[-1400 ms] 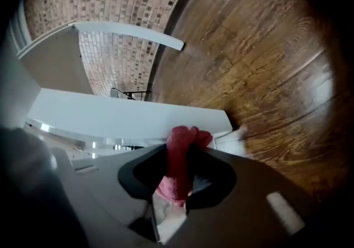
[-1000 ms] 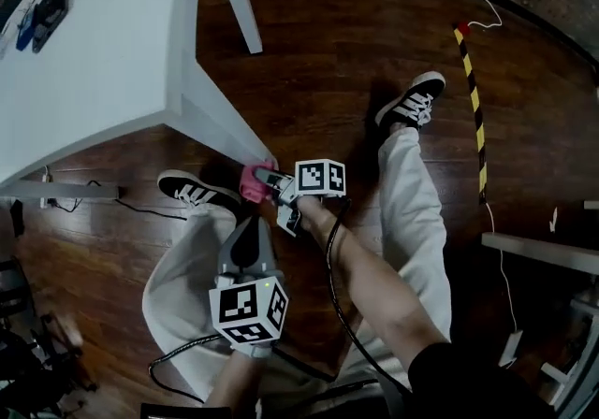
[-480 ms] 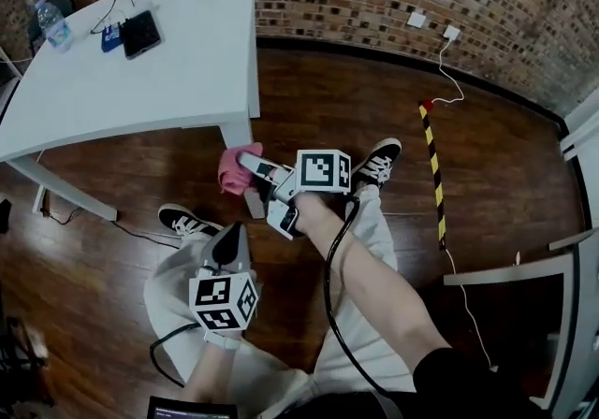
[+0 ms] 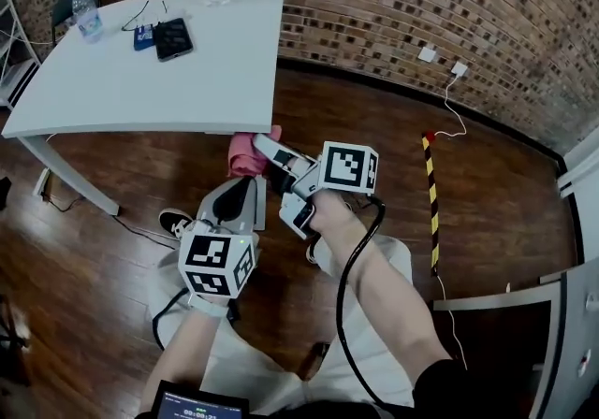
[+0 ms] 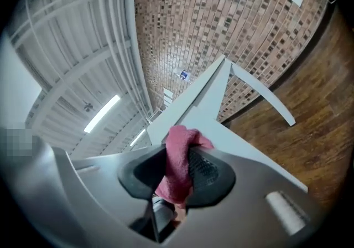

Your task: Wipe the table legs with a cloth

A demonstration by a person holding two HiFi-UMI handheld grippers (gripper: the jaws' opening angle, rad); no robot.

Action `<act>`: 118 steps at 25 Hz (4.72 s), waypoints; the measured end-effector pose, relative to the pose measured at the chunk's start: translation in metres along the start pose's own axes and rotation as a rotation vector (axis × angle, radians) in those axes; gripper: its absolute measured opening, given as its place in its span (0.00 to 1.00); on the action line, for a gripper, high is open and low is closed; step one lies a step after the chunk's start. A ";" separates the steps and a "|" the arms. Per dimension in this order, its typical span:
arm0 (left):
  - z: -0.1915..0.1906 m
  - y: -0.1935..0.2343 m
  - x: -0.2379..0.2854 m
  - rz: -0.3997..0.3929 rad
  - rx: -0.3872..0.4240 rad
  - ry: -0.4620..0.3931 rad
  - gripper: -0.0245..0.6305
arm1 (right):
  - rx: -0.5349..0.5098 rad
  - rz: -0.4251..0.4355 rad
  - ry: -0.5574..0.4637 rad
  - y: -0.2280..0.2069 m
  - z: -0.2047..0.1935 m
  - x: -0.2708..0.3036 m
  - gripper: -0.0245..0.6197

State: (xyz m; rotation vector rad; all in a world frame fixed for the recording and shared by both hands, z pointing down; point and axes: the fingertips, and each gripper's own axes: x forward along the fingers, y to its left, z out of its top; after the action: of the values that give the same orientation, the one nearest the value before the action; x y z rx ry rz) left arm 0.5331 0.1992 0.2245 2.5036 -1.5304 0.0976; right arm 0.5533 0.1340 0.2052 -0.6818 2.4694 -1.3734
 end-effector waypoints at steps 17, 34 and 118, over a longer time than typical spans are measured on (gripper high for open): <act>0.024 0.019 -0.014 -0.005 0.094 0.000 0.34 | -0.237 0.062 0.105 0.012 -0.021 0.001 0.18; 0.028 0.043 0.042 0.084 0.351 0.022 0.28 | -0.358 -0.056 0.021 0.008 -0.002 -0.015 0.22; 0.055 0.449 -0.161 0.104 0.336 0.038 0.12 | -0.385 -0.271 -0.208 0.121 -0.177 0.404 0.14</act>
State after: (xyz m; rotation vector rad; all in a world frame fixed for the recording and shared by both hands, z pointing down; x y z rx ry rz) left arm 0.0585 0.1296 0.2071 2.6465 -1.7548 0.4509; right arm 0.0960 0.1162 0.2054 -1.2135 2.5585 -0.8464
